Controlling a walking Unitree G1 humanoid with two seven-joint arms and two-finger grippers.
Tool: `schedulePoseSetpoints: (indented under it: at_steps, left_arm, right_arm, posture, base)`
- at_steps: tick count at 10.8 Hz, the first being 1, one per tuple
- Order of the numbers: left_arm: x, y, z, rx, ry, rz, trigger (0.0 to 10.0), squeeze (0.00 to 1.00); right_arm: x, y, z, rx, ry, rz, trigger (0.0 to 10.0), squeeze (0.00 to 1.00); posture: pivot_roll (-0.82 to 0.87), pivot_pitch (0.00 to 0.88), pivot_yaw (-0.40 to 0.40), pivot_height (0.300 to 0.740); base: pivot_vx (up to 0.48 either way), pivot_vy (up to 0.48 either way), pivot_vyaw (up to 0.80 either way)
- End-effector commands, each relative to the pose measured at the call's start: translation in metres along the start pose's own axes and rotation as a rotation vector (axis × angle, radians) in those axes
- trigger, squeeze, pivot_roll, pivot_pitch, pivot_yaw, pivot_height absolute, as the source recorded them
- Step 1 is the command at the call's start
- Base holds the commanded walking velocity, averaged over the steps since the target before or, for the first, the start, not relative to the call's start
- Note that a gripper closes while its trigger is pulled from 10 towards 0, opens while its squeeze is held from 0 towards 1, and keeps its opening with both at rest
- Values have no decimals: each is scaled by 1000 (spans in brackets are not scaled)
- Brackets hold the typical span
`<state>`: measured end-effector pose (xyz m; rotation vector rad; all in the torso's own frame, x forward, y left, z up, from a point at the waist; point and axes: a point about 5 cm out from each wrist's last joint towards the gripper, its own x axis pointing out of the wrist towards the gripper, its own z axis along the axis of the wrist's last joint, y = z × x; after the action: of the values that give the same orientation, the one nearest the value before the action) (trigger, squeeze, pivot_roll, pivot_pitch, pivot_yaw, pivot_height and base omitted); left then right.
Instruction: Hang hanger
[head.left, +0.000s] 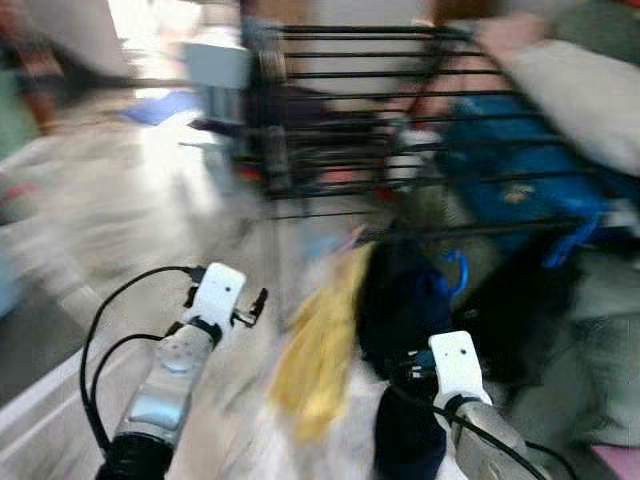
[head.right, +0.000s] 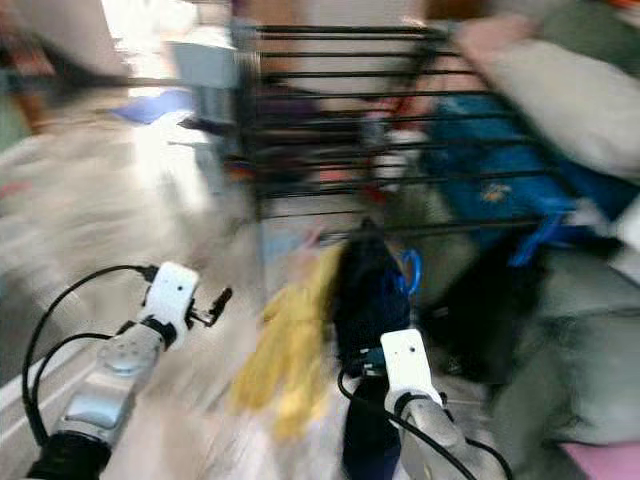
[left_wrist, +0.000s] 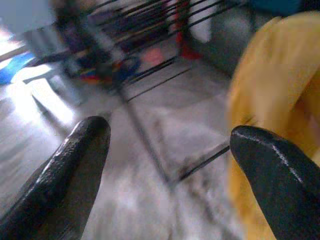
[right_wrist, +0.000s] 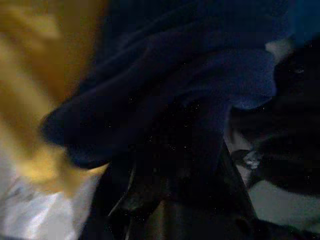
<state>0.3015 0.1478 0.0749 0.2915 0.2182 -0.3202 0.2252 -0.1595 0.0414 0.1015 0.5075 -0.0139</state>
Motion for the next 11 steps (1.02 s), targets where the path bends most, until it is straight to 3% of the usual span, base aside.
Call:
schedulePoseSetpoints:
  at_steps: [1,8,11]
  left_arm:
    - [3,-9,4,-1,-14,-37,10000,0]
    - [4,-9,7,-10,-32,-30,10000,0]
    - [4,-11,6,-14,-26,-29,10000,0]
  right_arm:
    - [0,-8,13,-3,-57,-35,10000,0]
    - [5,-19,31,-39,-104,-51,10000,0]
    - [10,-29,32,-60,-32,-4,10000,0]
  posture:
    - [-6,0,-37,740]
    - [-22,0,-39,740]
    - [-16,0,-44,740]
  base:
    - [469,0,0]
    - [46,0,0]
    - [0,0,0]
